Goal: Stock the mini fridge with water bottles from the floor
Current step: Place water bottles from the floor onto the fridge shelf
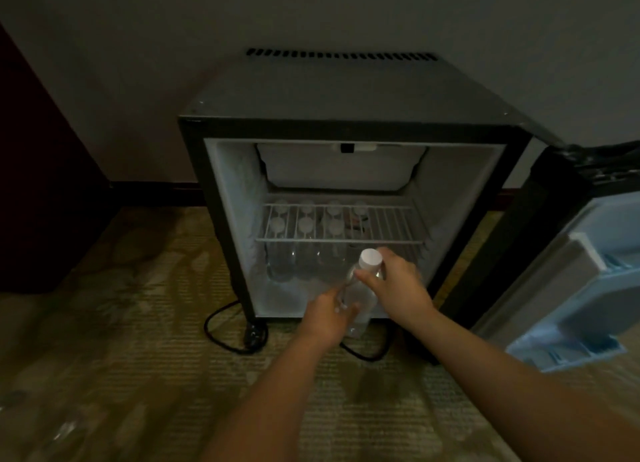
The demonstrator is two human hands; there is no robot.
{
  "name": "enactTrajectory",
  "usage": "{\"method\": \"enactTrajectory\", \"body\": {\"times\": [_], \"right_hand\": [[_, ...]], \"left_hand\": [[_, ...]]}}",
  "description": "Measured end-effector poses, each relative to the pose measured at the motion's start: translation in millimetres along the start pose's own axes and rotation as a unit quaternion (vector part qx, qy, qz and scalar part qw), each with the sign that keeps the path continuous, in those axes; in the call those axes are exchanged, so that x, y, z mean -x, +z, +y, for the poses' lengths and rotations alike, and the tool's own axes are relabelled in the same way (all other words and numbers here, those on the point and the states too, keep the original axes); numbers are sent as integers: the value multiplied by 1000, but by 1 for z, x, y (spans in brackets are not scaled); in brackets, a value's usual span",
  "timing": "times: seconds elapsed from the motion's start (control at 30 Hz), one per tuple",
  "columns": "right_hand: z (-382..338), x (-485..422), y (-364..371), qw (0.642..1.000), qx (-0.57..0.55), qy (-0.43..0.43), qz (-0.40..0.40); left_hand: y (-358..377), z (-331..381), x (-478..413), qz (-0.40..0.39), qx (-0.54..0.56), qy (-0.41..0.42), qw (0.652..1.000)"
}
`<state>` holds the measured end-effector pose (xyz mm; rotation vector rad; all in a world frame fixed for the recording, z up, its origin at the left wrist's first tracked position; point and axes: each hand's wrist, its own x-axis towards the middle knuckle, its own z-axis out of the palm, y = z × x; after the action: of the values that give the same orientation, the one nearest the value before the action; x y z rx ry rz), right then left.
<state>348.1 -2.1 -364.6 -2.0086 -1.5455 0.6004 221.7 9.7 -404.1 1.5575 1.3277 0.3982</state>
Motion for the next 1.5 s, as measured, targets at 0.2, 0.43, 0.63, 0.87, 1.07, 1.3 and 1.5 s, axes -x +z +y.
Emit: {"method": "enactTrajectory", "body": {"times": [0.2,0.43,0.63,0.87,1.07,1.3,1.5], "right_hand": [[32,-29,29,998,-16,60,27],[54,-56,58,994,28,94,43],[58,-74,72,994,-30,85,59],[66,-85,85,979,-150,135,40],[75,-117,92,973,-176,145,33],[79,-133,91,975,-192,107,38],[83,-137,95,974,-189,123,19]], "left_hand": [[24,-26,-48,-52,85,-33,994],[42,-44,-92,-64,180,-98,977],[50,-49,-104,-62,314,-148,936],[52,-43,-122,-41,368,-171,913],[53,-35,-133,-30,398,-180,899],[41,-20,-149,-41,364,-192,911],[28,-16,-145,-40,261,-176,948]]}}
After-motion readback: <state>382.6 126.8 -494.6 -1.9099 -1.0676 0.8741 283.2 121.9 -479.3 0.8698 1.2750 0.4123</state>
